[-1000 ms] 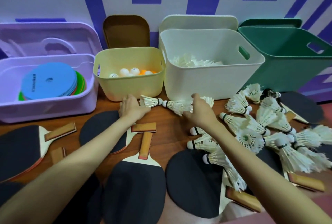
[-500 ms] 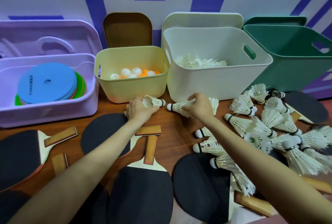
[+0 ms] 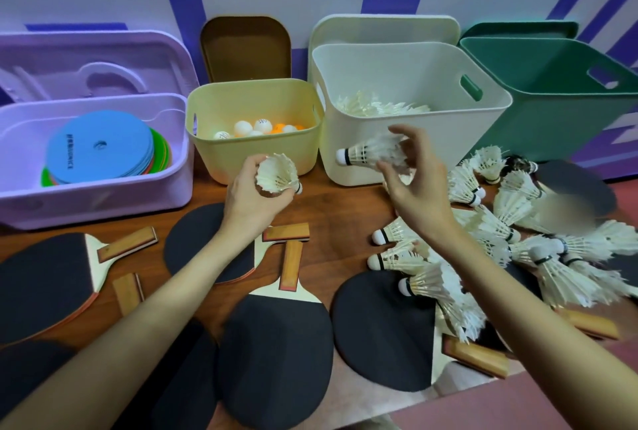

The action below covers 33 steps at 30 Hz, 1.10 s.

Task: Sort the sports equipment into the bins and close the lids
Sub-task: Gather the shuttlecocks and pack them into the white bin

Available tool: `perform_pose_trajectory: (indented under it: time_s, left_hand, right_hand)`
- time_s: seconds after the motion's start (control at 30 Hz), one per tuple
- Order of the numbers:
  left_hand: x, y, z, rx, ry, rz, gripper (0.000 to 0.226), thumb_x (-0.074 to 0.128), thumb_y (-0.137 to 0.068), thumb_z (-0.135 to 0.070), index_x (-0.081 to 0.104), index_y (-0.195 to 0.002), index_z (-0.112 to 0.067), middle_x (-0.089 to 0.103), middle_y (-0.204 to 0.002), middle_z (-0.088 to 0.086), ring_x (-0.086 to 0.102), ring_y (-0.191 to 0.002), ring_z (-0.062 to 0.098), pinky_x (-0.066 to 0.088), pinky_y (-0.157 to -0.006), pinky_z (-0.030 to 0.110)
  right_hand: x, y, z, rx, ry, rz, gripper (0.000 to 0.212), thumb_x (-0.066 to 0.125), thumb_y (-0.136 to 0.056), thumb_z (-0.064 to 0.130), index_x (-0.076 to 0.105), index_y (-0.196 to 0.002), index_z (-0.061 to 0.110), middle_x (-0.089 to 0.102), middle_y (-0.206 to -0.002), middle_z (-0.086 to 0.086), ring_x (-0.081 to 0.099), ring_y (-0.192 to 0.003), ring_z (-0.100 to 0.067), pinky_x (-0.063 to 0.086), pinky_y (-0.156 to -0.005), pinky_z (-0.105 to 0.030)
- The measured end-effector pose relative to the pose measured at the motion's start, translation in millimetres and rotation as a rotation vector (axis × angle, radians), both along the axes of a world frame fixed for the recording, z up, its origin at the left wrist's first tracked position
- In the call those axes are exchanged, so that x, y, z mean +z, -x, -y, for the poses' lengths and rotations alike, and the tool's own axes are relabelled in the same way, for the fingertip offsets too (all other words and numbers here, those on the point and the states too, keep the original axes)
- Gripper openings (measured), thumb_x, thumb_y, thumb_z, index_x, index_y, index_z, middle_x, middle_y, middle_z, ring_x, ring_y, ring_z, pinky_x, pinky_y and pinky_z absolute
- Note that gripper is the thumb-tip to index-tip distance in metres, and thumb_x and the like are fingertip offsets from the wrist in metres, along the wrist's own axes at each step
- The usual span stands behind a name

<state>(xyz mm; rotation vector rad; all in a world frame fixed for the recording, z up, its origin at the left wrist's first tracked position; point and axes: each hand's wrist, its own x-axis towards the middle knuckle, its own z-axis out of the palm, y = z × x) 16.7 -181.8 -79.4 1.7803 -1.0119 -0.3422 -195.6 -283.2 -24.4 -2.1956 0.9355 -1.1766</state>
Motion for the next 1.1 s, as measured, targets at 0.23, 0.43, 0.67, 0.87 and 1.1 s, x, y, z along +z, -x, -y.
perform_pose_trajectory:
  time_s: [0.23, 0.43, 0.67, 0.87, 1.1]
  left_hand:
    - [14, 15, -10, -0.260, -0.170, 0.372, 0.076, 0.077, -0.070, -0.042, 0.042, -0.135, -0.024, 0.057, -0.117, -0.005, 0.052, -0.104, 0.014, 0.040, -0.086, 0.028]
    - [18, 32, -20, -0.273, -0.115, 0.401, 0.052, 0.079, -0.064, -0.041, 0.056, -0.105, -0.020, 0.052, -0.088, -0.013, 0.049, -0.086, 0.010, 0.041, -0.076, 0.028]
    - [14, 64, -39, -0.270, 0.007, -0.013, 0.049, 0.084, -0.070, -0.021, 0.061, -0.113, -0.016, 0.068, -0.106, -0.011, 0.062, -0.098, -0.002, 0.051, -0.084, 0.017]
    - [-1, 80, -47, -0.268, -0.005, -0.138, 0.050, 0.084, -0.070, -0.016, 0.058, -0.112, -0.016, 0.066, -0.106, -0.011, 0.062, -0.100, -0.001, 0.051, -0.081, 0.014]
    - [-9, 97, -54, -0.325, -0.064, -0.146, 0.053, 0.084, -0.070, -0.017, 0.058, -0.116, -0.018, 0.066, -0.114, -0.006, 0.062, -0.106, 0.006, 0.052, -0.087, 0.022]
  right_hand:
    - [21, -8, -22, 0.293, 0.230, -0.259, 0.051, 0.062, -0.086, 0.001, 0.041, -0.131, 0.007, 0.055, -0.098, 0.000, 0.056, -0.091, -0.017, 0.049, -0.083, -0.032]
    - [13, -3, -33, 0.428, 0.101, -0.424, 0.052, 0.059, -0.089, 0.007, 0.037, -0.135, 0.018, 0.059, -0.112, -0.005, 0.057, -0.103, -0.022, 0.050, -0.085, -0.045]
    - [8, 16, -50, 0.355, 0.091, -0.270, 0.064, 0.068, -0.086, 0.015, 0.034, -0.141, 0.011, 0.059, -0.118, -0.003, 0.056, -0.108, -0.016, 0.045, -0.096, -0.039]
    - [-5, 70, -59, 0.095, -0.004, -0.126, 0.040, 0.061, -0.091, 0.022, 0.047, -0.128, 0.012, 0.062, -0.108, 0.004, 0.059, -0.104, -0.014, 0.047, -0.092, -0.041]
    - [-45, 125, -72, -0.202, -0.139, -0.436, 0.048, 0.069, -0.082, 0.034, 0.052, -0.119, 0.010, 0.062, -0.097, -0.005, 0.059, -0.092, -0.021, 0.048, -0.077, -0.036]
